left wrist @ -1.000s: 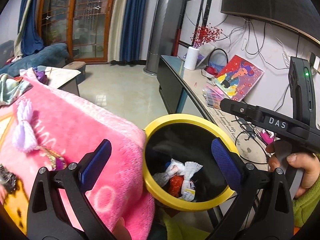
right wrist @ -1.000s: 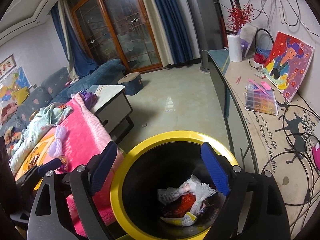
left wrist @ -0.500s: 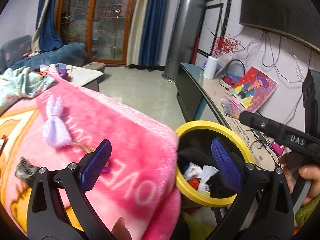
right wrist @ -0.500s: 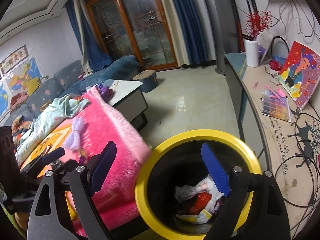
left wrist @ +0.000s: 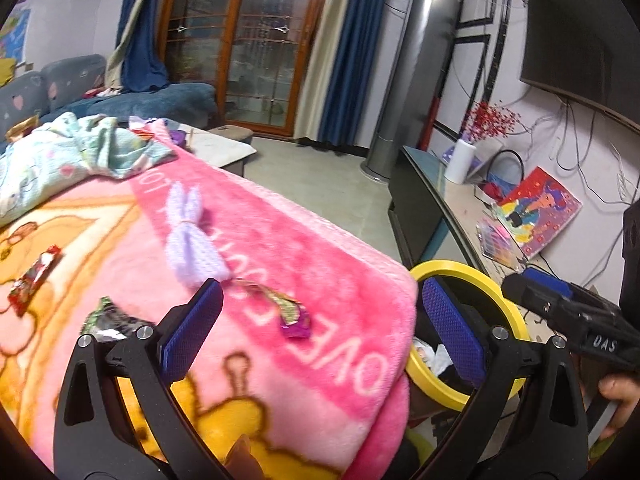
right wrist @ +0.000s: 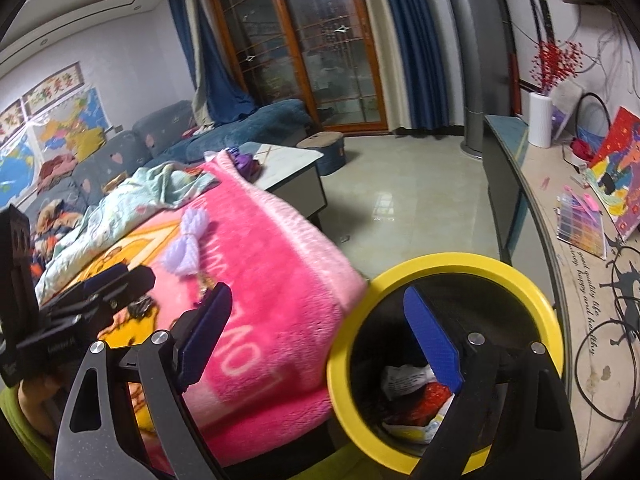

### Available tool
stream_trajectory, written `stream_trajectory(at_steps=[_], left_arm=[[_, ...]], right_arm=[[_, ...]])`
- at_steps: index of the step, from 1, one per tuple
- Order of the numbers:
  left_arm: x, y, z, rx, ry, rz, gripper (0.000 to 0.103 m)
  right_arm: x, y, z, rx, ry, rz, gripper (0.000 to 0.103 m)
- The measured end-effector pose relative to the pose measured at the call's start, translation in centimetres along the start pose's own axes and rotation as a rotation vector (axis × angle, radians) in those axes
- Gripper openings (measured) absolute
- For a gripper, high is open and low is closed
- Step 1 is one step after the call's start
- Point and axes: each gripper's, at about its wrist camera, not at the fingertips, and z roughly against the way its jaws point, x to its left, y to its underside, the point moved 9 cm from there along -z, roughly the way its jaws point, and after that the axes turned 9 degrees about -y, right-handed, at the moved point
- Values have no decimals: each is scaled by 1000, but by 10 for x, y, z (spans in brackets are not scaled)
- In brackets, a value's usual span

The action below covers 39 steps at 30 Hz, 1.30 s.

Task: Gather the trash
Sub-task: 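Move both tools back from the bin to the blanket, then grasp the red snack stick with left tool while right tool grasps black-green wrapper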

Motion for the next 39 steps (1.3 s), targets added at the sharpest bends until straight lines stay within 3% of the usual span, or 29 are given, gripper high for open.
stream_trajectory(at_steps=[11,26,39], left_arm=[[48,-2,15,-24,-70,59,92],[154,-2,31,-51,-291,131,92],[245,12,22,36,-424,208,92]], right_arm=[[52,8,-20,35,-78,76,86],[150,36,-67,131,-215,217,86],[216,59,-128,242,-287,346,86]])
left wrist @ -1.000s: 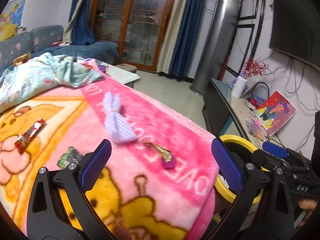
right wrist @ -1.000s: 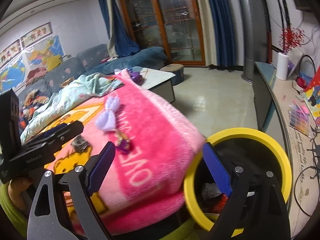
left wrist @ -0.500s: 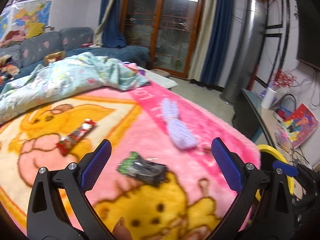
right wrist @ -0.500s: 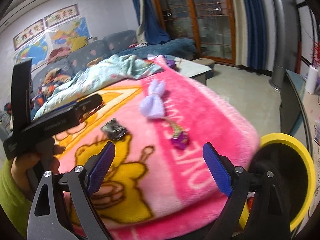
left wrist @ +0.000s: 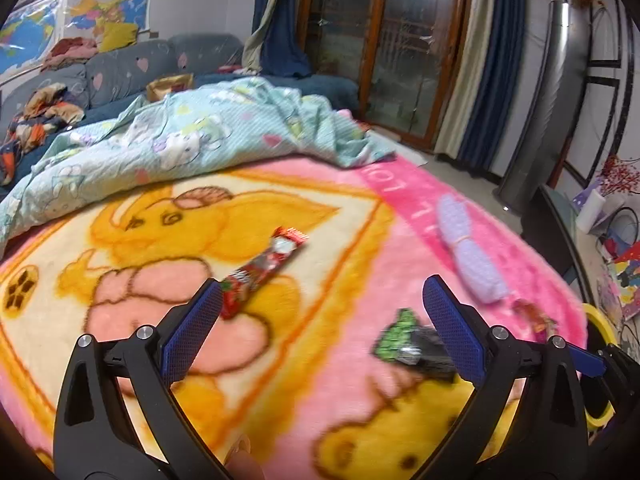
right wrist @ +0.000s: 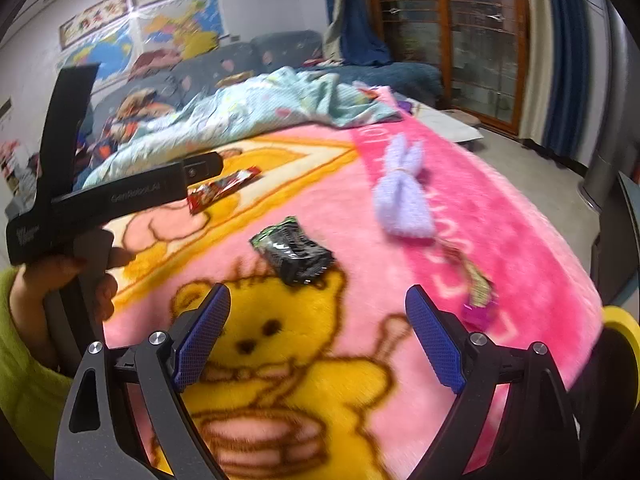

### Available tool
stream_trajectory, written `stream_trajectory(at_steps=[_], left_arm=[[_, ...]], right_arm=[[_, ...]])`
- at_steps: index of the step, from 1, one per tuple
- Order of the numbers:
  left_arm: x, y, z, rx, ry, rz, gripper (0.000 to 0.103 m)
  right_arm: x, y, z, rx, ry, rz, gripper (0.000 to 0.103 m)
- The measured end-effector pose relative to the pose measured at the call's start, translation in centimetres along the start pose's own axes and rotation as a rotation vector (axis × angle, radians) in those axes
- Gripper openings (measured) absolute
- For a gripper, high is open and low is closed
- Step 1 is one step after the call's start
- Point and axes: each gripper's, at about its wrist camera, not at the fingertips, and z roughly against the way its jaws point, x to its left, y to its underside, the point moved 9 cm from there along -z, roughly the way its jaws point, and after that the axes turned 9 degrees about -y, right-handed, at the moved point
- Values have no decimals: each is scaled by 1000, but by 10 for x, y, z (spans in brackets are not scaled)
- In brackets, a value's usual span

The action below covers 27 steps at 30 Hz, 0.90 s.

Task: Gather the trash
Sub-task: 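Grasp the red snack stick with left tool while right tool grasps black-green wrapper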

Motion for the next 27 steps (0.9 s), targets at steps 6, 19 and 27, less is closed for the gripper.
stream_trajectory(at_steps=[6,19,27], left_arm=[[25,-4,-29,50,-31,4,92],[33,6,-93,185,-28,-99,69],[34,16,-100,218,-23,-82,38]], right_arm=[[5,-6,-33,49,-5,50,86],[13,-18,-93,151,-37,105,67],[13,-4,-87,149,-72,59,38]])
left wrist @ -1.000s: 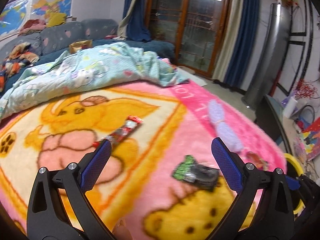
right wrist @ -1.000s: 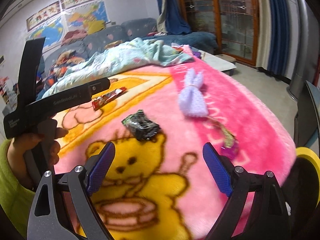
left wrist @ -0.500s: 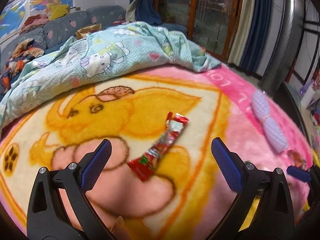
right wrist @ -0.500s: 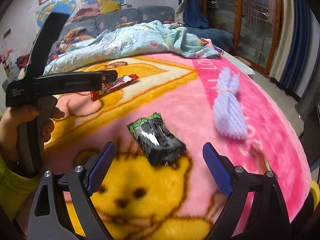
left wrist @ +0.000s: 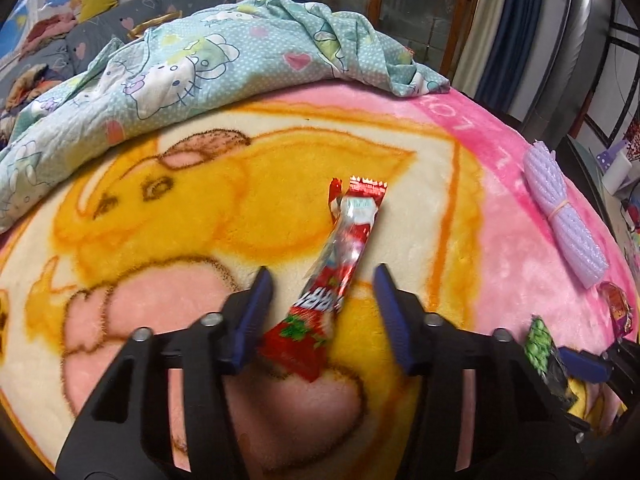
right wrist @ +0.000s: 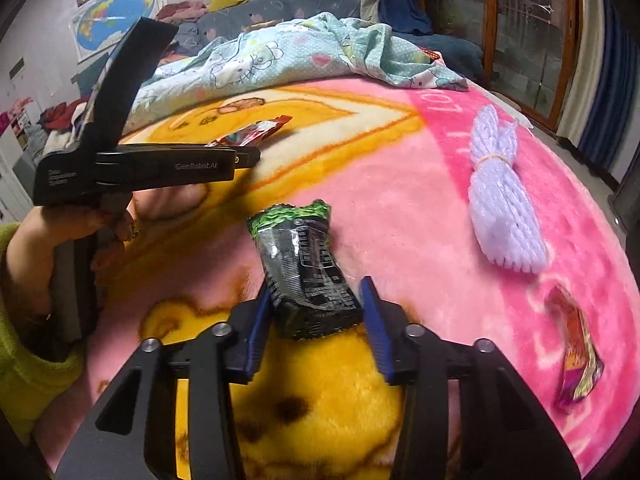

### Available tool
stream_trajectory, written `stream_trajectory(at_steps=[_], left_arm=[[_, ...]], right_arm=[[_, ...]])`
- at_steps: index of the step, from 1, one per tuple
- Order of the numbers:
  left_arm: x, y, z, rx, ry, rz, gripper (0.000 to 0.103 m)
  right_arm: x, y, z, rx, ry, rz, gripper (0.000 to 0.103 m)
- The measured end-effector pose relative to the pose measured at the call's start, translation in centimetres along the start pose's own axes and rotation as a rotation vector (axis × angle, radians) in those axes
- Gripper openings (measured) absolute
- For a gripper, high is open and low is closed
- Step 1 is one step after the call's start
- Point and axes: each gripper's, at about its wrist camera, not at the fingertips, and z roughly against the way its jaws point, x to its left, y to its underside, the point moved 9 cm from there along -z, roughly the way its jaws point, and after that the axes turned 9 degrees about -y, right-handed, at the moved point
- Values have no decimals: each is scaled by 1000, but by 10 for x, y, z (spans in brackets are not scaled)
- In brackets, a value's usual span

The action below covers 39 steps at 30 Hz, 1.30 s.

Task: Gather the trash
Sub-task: 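Grasp the red snack stick with left tool while right tool grasps black-green wrapper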

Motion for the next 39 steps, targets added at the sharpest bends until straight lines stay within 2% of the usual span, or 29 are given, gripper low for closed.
stream_trajectory(at_steps=[2,8,16,26,39], left_arm=[[2,1,2,-1,6,12,27],[4,8,8,12,53,57,11],[-8,23,28,18,162,121,9],[-34,35,59,-37,188,74,9],[-64,43,84,-65,233,25,9]], right_arm=[[3,5,4,-6,-13,-5,38],[11,18,14,-18,-37,-16,37],[17,33,27,-37,-64,-47,35],[12,43,44,-63,-66,-84,35],[-17,46,72,-102,6,-141,35]])
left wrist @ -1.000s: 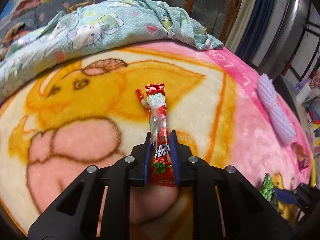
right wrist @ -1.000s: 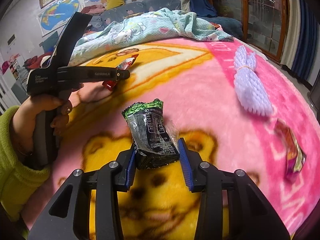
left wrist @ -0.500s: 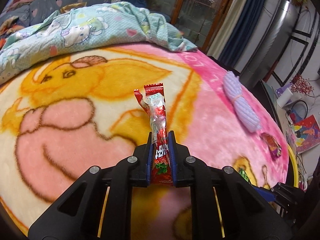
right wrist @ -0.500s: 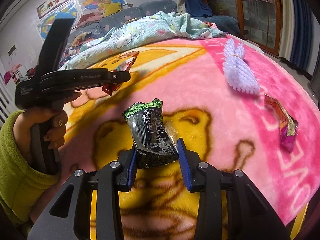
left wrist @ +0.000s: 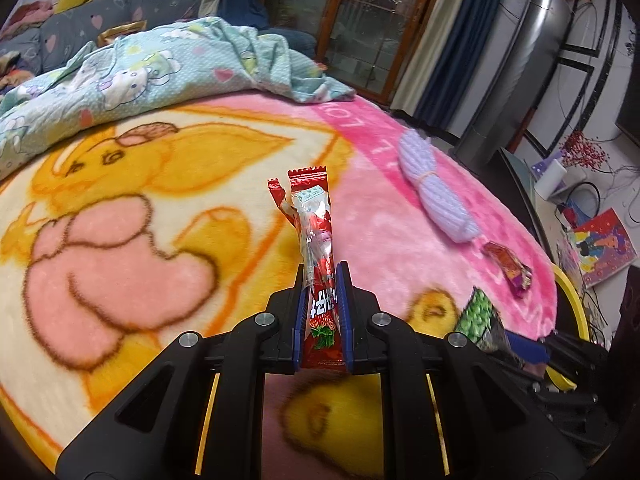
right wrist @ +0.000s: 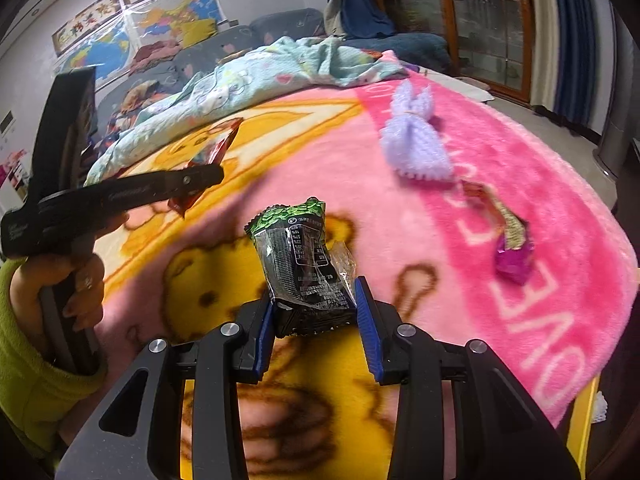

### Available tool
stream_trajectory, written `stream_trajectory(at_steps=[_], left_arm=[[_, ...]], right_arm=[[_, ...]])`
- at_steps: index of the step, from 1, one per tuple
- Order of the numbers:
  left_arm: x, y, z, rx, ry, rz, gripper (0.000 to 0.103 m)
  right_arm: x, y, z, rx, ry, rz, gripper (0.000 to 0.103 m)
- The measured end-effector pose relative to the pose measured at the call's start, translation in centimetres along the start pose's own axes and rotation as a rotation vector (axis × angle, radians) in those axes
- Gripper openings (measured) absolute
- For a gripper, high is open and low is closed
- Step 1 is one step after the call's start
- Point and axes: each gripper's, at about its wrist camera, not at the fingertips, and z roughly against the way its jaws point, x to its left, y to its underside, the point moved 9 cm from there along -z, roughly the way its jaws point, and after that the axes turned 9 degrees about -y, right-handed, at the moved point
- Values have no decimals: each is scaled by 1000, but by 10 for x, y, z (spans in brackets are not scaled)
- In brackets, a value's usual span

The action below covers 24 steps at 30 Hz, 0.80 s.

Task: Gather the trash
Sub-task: 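Grasp the red snack stick with left tool while right tool grasps black-green wrapper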

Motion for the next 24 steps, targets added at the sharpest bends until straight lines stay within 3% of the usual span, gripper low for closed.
stream_trajectory(at_steps=[24], left_arm=[[-96,7,45,-66,156,-130,9]], right_arm=[[-62,-14,77,-91,148,-44,35]])
